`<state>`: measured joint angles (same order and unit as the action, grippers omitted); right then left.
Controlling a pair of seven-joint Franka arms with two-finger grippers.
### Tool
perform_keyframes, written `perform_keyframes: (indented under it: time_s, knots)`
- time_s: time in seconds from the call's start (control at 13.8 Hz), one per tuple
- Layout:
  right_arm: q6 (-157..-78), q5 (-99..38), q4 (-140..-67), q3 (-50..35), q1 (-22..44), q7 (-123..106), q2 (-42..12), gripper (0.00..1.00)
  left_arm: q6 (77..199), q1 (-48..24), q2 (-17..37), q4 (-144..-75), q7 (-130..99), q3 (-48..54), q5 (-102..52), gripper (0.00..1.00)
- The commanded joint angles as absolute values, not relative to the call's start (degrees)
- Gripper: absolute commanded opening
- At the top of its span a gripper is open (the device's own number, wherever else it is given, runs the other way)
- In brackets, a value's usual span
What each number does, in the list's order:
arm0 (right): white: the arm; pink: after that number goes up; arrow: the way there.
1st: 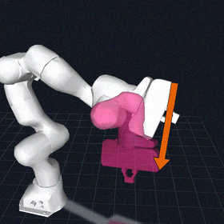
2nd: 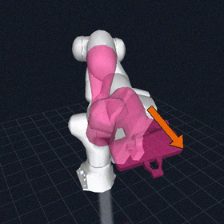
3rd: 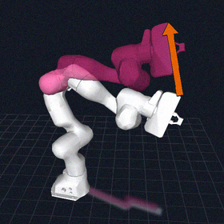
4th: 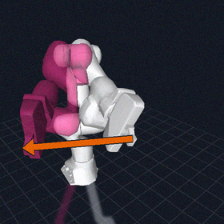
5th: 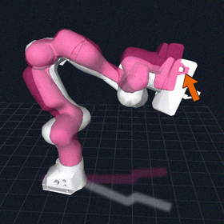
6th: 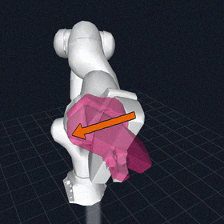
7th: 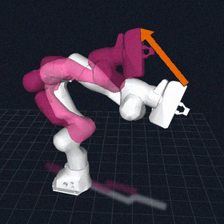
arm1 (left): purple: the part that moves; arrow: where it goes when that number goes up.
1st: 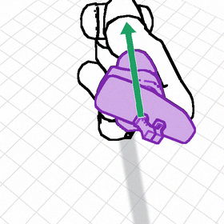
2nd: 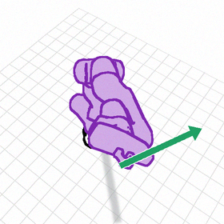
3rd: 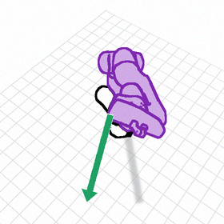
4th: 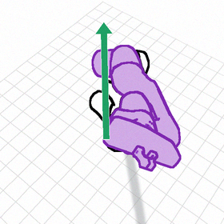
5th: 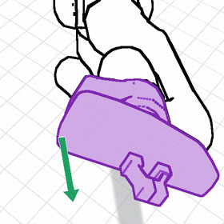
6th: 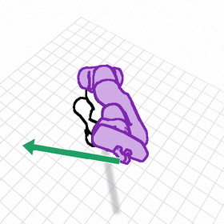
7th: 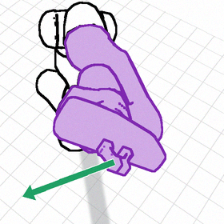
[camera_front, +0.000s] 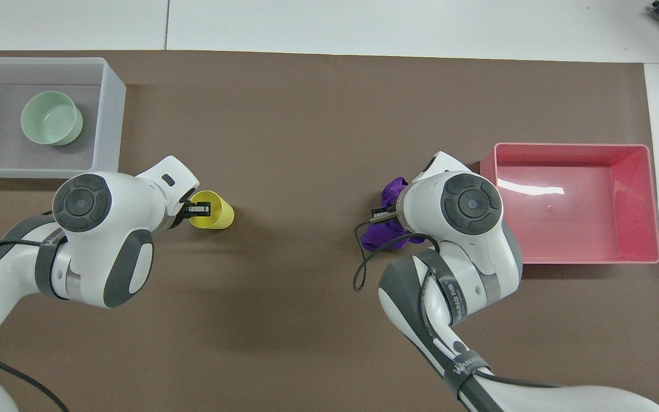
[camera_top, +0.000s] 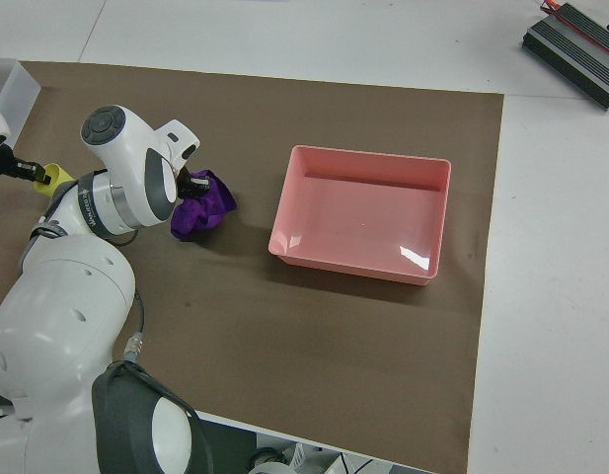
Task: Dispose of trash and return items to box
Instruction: 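Grasp the yellow cup with the left gripper while the right gripper lifts the cloth, then carry the cup into the clear bin while the right gripper carries the cloth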
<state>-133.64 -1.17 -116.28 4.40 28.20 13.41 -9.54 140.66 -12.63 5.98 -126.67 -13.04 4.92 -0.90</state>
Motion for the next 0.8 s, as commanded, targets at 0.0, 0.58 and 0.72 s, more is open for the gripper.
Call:
perform_keyframes:
  time_s: [0.0,0.58,0.72]
  knots:
    - [-127.99,-1.32,-114.62,4.75,28.21,16.96,-5.37,0.00,141.95,-13.62,5.19,-128.06,-13.62,4.13,-0.61,0.00]
    - [-116.81,0.96,-110.04,5.01,24.35,16.61,1.57,0.00,135.54,-8.45,5.27,-120.08,-8.99,3.87,-0.53,0.00]
    - [-116.02,1.49,-110.04,5.01,22.60,16.09,2.72,0.00,132.03,-5.20,6.67,-114.99,-5.38,3.78,-0.53,0.00]
